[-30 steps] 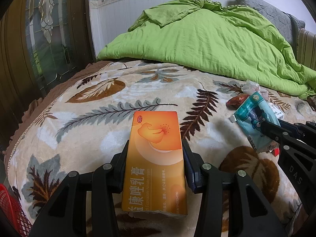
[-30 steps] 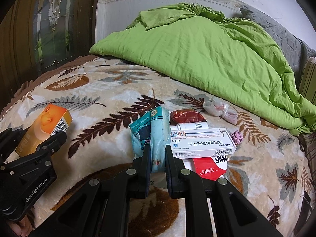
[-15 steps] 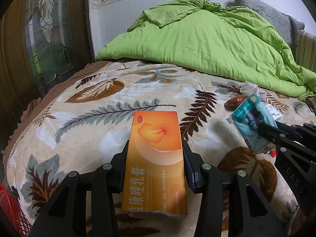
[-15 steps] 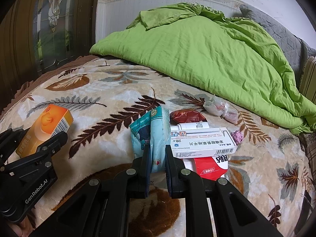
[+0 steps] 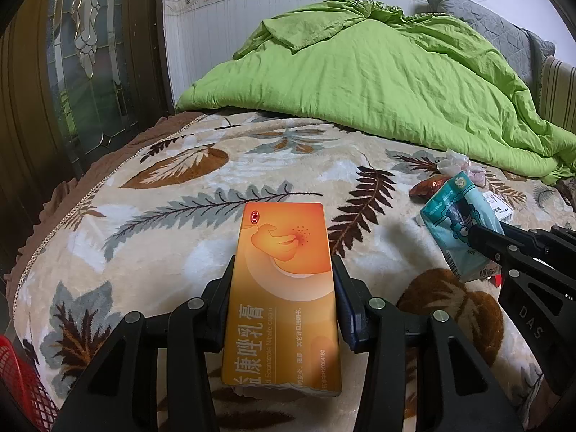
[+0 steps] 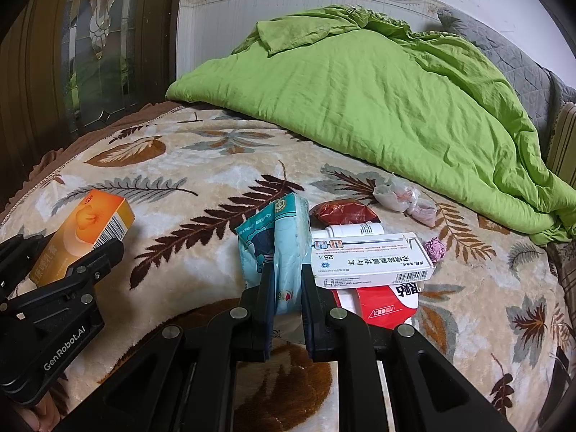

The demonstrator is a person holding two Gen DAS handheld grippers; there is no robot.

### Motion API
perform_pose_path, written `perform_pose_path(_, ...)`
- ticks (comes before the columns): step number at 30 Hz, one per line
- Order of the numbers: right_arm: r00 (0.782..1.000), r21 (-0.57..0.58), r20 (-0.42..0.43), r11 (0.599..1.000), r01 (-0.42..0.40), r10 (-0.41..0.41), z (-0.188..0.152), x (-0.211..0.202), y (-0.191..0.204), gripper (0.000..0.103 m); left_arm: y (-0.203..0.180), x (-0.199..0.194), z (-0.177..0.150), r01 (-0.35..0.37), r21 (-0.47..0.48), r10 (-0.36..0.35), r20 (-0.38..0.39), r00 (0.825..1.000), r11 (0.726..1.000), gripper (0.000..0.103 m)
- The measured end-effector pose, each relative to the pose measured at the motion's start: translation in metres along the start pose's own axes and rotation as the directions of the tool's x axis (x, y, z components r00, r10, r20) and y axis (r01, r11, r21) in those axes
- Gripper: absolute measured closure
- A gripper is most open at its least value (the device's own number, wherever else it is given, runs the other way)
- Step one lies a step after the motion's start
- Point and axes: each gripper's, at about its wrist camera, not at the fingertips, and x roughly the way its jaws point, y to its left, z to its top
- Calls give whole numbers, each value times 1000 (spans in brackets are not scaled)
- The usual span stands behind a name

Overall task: Collect trash
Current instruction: 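Carry the orange box and teal tissue pack to the red basket and open both tools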

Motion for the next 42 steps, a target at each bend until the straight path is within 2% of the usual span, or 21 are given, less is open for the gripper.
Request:
perform_pose_path(12, 1000, 4, 1, 1000, -8, 8, 0, -1, 0, 89, 5, -5, 2, 12, -23, -12, 1, 1000, 1000, 57)
perform_pose_path(19, 990, 109, 31, 984, -142, 140, 5, -11, -1, 89, 48, -44, 17, 59, -119, -53, 49, 997, 991, 58)
perform_pose_path(23, 976, 110, 60, 971, -213, 208, 7, -23, 12, 89, 84, -72, 18, 64, -170, -54, 61, 997, 983, 58)
perform_pose_path(28, 951, 61, 81, 950, -305, 300, 14, -39, 46, 89, 141, -114, 13, 8, -223, 12, 90, 996, 975, 58)
perform_pose_path(31, 918, 25, 63, 919, -394, 392, 20, -47, 76, 89, 180, -142, 1, -43, -265, 73, 105, 992, 963, 58)
perform_pose_path(34, 884, -40, 35, 884, -465, 466, 25, -57, 115, 89, 224, -170, -20, -83, -334, 117, 84, 990, 939, 58)
perform_pose_path(39, 796, -139, -23, 786, -602, 605, 32, -83, 186, 89, 271, -200, -68, -176, -387, 200, 20, 980, 905, 58)
perform_pose_path(42, 738, -206, -77, 714, -670, 670, 34, -97, 234, 88, 298, -208, -103, -231, -448, 237, -45, 971, 864, 58)
